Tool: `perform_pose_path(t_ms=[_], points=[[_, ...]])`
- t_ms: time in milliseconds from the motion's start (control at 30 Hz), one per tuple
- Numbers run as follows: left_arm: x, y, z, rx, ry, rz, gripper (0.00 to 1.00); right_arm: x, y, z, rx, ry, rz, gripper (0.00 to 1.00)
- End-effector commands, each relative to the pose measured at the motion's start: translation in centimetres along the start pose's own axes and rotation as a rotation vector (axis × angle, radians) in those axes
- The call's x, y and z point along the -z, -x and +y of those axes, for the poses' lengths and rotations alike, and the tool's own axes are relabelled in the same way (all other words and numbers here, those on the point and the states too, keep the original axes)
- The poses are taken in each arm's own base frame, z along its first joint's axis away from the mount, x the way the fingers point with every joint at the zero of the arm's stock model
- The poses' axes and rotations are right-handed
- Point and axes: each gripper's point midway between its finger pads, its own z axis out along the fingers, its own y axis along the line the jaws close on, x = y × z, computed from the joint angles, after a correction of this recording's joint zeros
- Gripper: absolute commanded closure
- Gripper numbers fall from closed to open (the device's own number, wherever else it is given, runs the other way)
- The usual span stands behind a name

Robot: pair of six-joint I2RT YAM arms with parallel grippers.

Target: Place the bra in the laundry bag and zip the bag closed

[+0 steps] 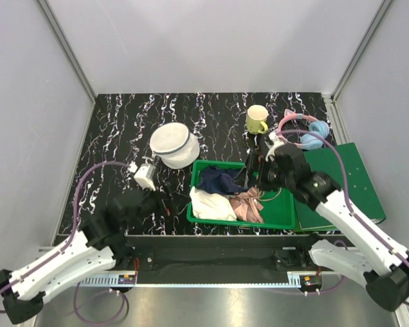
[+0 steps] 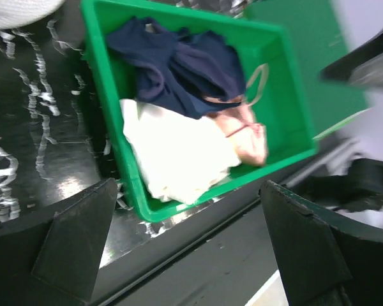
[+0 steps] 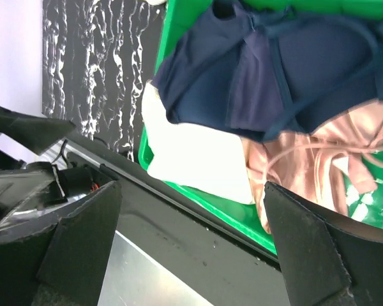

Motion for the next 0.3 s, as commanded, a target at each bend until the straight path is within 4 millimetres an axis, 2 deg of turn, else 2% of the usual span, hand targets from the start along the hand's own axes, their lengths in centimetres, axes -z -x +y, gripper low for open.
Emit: perform_pose_path(t_ms=[0, 33, 67, 100, 133, 167, 200, 267], points=[[2.2, 3.0, -3.8, 0.184, -0.336, -0.262, 0.01, 1.5, -0.1, 1.5, -0.147, 0.173, -0.163, 0.0], [2.6, 3.2, -3.8, 0.204, -0.371, -0.301, 0.01, 1.8, -0.1, 1.4, -0.165, 0.198, -0.2, 0.0], [3.3, 3.0, -3.4, 0.23, -0.422, -0.348, 0.01, 1.0, -1.8, 0.0, -0.227, 0.187, -0.183, 0.0], [3.8, 3.6, -3.5, 0.281, -0.455, -0.39, 0.01, 2.1, -1.6, 0.3, -0.235, 0.238, -0.239, 0.0], [4.3, 3.9, -3.4, 0.315, -0.489, -0.423, 0.01, 1.6, -2.9, -0.8, -0.259, 0.229, -0.23, 0.0], [4.4, 3.5, -2.8, 0.349, -0.525, -0.456, 0.01, 1.7, -3.1, -1.1, -0.303, 0.237, -0.24, 0.0], [4.6, 3.9, -3.2, 0.396, -0.56, -0.47, 0.01, 2.6, -2.8, -1.1, -0.312, 0.259, -0.285, 0.0], [4.8, 3.7, -4.7, 0.342, -0.629, -0.456, 0.01, 3.1, -3.1, -1.4, -0.32, 0.273, -0.308, 0.0]])
